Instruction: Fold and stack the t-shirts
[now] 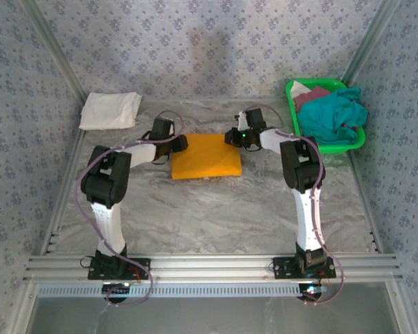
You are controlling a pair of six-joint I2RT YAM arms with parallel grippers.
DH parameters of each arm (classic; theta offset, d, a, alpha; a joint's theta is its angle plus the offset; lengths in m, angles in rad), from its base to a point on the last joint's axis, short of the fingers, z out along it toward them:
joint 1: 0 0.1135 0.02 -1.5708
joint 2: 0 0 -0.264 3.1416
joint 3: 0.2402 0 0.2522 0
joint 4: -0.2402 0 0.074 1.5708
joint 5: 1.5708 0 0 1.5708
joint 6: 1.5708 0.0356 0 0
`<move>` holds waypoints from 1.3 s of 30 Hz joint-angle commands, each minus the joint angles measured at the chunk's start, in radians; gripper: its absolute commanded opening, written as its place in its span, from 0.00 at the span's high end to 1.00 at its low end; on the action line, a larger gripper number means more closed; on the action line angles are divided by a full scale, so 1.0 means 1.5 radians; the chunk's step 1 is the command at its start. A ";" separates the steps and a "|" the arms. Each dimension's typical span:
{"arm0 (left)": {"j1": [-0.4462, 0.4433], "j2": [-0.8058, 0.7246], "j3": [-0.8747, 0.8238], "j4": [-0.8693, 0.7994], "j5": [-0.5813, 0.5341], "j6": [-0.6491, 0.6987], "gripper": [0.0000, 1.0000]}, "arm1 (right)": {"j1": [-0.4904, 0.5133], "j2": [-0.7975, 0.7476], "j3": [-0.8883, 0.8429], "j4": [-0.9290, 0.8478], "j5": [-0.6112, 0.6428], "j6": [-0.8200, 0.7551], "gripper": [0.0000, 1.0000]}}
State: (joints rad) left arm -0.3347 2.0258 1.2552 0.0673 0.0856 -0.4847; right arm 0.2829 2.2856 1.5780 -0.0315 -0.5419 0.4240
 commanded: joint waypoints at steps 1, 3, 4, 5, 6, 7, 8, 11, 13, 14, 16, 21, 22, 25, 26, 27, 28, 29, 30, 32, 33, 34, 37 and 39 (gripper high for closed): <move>0.005 -0.006 0.030 0.045 -0.016 -0.012 0.49 | 0.001 0.018 0.052 0.002 -0.008 0.006 0.84; 0.003 -0.020 0.027 0.046 -0.024 -0.007 0.48 | -0.002 0.016 0.055 0.009 -0.017 0.008 0.84; 0.000 -0.032 0.024 0.042 -0.030 -0.005 0.48 | -0.006 0.014 0.057 0.011 -0.026 0.016 0.83; -0.002 -0.042 0.023 0.036 -0.032 -0.006 0.48 | -0.008 0.009 0.059 0.012 -0.037 0.023 0.80; -0.004 -0.057 0.019 0.030 -0.033 -0.007 0.48 | -0.010 -0.004 0.053 0.014 -0.047 0.031 0.77; -0.009 -0.074 0.011 0.023 -0.032 -0.010 0.47 | -0.008 -0.022 0.043 0.016 -0.050 0.034 0.74; -0.015 -0.091 0.003 0.019 -0.032 -0.013 0.47 | -0.007 -0.039 0.034 0.014 -0.050 0.037 0.72; -0.049 -0.150 -0.039 0.012 -0.041 -0.018 0.47 | 0.000 -0.092 -0.011 0.008 -0.067 0.065 0.65; -0.074 -0.180 -0.078 0.015 -0.035 -0.031 0.48 | 0.014 -0.138 -0.085 0.043 -0.075 0.086 0.65; -0.081 -0.191 -0.099 0.027 -0.025 -0.041 0.48 | 0.021 -0.157 -0.119 0.052 -0.072 0.086 0.65; -0.089 -0.211 -0.153 0.060 0.002 -0.070 0.50 | 0.033 -0.208 -0.199 0.078 -0.044 0.083 0.65; -0.091 -0.213 -0.242 0.092 0.007 -0.079 0.54 | 0.046 -0.226 -0.305 0.104 -0.029 0.067 0.68; -0.090 -0.205 -0.250 0.088 0.007 -0.078 0.55 | 0.047 -0.219 -0.316 0.112 -0.030 0.066 0.68; -0.089 -0.188 -0.269 0.088 0.009 -0.076 0.55 | 0.046 -0.207 -0.349 0.135 -0.006 0.069 0.71; -0.089 -0.188 -0.274 0.084 0.010 -0.078 0.55 | 0.047 -0.205 -0.362 0.149 -0.002 0.075 0.71; -0.089 -0.191 -0.279 0.076 0.009 -0.082 0.55 | 0.048 -0.204 -0.373 0.161 -0.002 0.080 0.71; -0.089 -0.198 -0.286 0.071 0.007 -0.086 0.55 | 0.049 -0.206 -0.376 0.154 -0.004 0.079 0.71; -0.089 -0.207 -0.294 0.068 0.005 -0.093 0.54 | 0.052 -0.212 -0.382 0.147 0.000 0.079 0.70; -0.089 -0.218 -0.305 0.065 0.002 -0.103 0.53 | 0.058 -0.223 -0.397 0.155 0.008 0.079 0.68; -0.089 -0.236 -0.314 0.051 0.011 -0.100 0.49 | 0.076 -0.240 -0.413 0.152 0.020 0.060 0.66; -0.088 -0.243 -0.309 0.030 0.012 -0.092 0.49 | 0.086 -0.246 -0.413 0.136 0.029 0.057 0.64; -0.084 -0.250 -0.302 0.005 0.013 -0.085 0.48 | 0.092 -0.255 -0.418 0.138 0.031 0.060 0.63; -0.047 -0.268 -0.298 -0.003 0.053 -0.091 0.46 | 0.107 -0.284 -0.430 0.158 0.043 0.067 0.59; -0.007 -0.274 -0.303 0.020 0.101 -0.110 0.42 | 0.106 -0.313 -0.435 0.163 0.054 0.079 0.56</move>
State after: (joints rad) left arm -0.4141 1.6543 0.7971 0.1074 0.1524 -0.6243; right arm 0.4370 1.8736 0.9482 0.2379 -0.5087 0.5327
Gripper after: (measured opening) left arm 0.565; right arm 0.429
